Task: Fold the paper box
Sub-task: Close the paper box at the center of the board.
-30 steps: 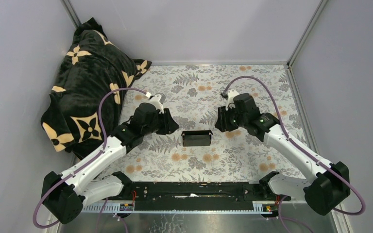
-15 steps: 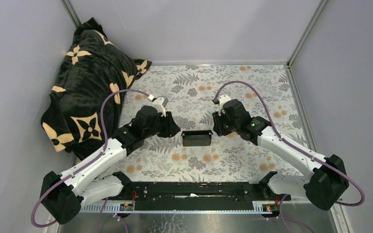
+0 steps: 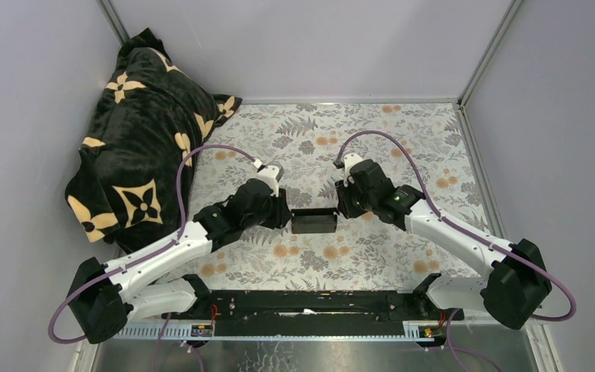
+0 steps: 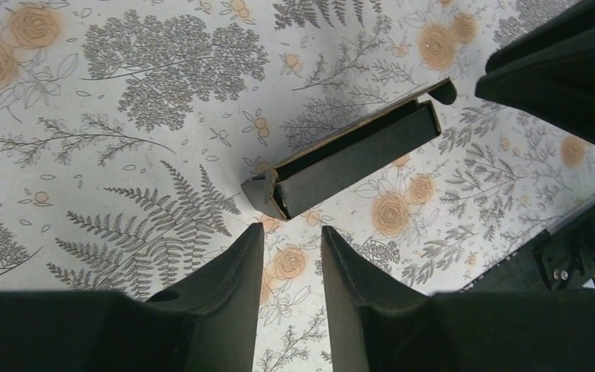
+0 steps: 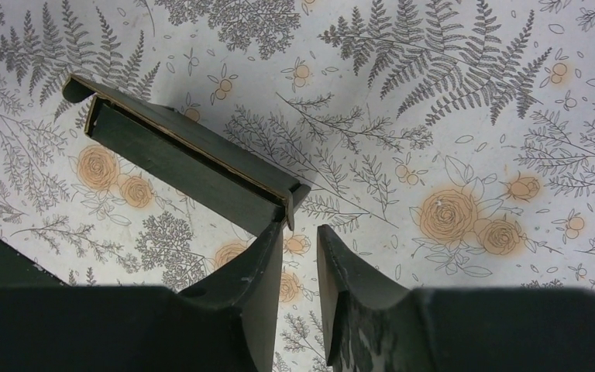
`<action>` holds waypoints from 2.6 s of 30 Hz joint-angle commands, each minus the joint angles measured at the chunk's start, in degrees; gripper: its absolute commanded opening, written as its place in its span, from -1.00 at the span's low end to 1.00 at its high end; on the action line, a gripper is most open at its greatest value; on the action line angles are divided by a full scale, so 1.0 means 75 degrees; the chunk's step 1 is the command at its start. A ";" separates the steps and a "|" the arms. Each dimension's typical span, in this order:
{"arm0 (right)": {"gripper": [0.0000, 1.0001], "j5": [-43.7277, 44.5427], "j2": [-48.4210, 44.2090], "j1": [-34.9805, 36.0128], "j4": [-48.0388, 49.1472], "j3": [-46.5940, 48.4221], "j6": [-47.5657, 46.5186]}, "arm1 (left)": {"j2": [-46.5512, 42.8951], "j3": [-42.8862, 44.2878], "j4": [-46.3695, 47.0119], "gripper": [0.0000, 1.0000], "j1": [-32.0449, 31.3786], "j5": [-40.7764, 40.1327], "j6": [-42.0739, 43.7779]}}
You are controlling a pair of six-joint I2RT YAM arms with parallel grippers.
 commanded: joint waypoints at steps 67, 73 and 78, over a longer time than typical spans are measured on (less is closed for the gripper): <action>-0.60 0.0119 0.0518 0.0317 0.0943 -0.0267 -0.0118 | 0.0336 0.0157 0.0260 -0.30 -0.0514 -0.0934 0.0245; -0.62 0.0133 0.0468 0.0317 0.0948 -0.0279 -0.0112 | 0.0340 0.0156 0.0260 -0.30 -0.0521 -0.0933 0.0245; -0.62 0.0122 0.0469 0.0317 0.0969 -0.0290 -0.0111 | 0.0340 0.0153 0.0259 -0.31 -0.0526 -0.0919 0.0245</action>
